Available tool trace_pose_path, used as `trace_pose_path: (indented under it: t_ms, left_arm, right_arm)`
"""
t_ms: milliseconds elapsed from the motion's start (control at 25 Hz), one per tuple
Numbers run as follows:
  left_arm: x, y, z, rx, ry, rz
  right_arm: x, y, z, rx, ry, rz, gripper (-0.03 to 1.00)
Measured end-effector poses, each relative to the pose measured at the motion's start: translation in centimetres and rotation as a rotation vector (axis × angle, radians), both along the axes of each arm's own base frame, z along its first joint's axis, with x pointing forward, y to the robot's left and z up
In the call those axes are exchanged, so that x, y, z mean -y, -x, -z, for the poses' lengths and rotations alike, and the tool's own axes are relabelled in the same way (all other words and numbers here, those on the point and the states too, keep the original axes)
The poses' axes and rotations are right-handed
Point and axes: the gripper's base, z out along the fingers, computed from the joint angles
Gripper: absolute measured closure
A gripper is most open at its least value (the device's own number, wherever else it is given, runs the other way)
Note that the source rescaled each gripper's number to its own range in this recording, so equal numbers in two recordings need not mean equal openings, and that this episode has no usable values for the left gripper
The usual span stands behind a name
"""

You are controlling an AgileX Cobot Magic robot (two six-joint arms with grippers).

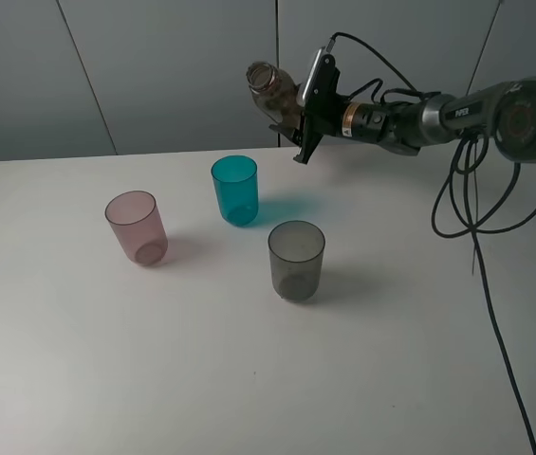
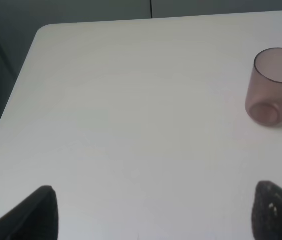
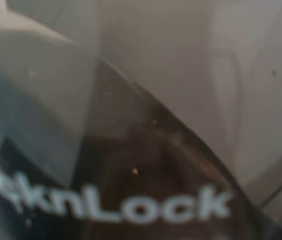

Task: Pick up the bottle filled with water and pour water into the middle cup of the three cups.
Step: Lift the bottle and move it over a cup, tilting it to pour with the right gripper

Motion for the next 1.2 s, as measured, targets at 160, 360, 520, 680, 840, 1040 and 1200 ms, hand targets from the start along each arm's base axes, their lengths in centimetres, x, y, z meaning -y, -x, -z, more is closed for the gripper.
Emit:
trace_pose_path:
  t_ms: [160,360,520,680,840,1040,1200]
  left_arm:
    - [0.0,0.0,0.0,0.000,0.000,0.000]
    - [0.0,0.0,0.0,0.000,-0.002,0.001]
    - [0.0,0.0,0.0,0.000,-0.002,0.001]
    - [0.0,0.0,0.0,0.000,-0.002,0.001]
    - [0.0,0.0,0.0,0.000,-0.002,0.001]
    - [0.0,0.0,0.0,0.000,-0.002,0.001]
    - [0.0,0.0,0.0,0.000,-0.002,0.001]
  right_arm:
    - [0.0,-0.1,0.3,0.018,0.038,-0.012,0.96]
    - [-0.1,0.1,0.5,0.042,0.087,-0.044,0.96]
    - [-0.1,0.1,0.6,0.045,0.104,-0.055,0.96]
    - [-0.7,0.3,0.7,0.058,0.125,-0.073,0.96]
    - [-0.9,0.5,0.8,0.087,0.164,-0.100,0.96]
    - [-1.0,0.6,0.9,0.119,0.201,-0.118,0.96]
    - [-1.0,0.6,1.0,0.143,0.238,-0.127,0.96]
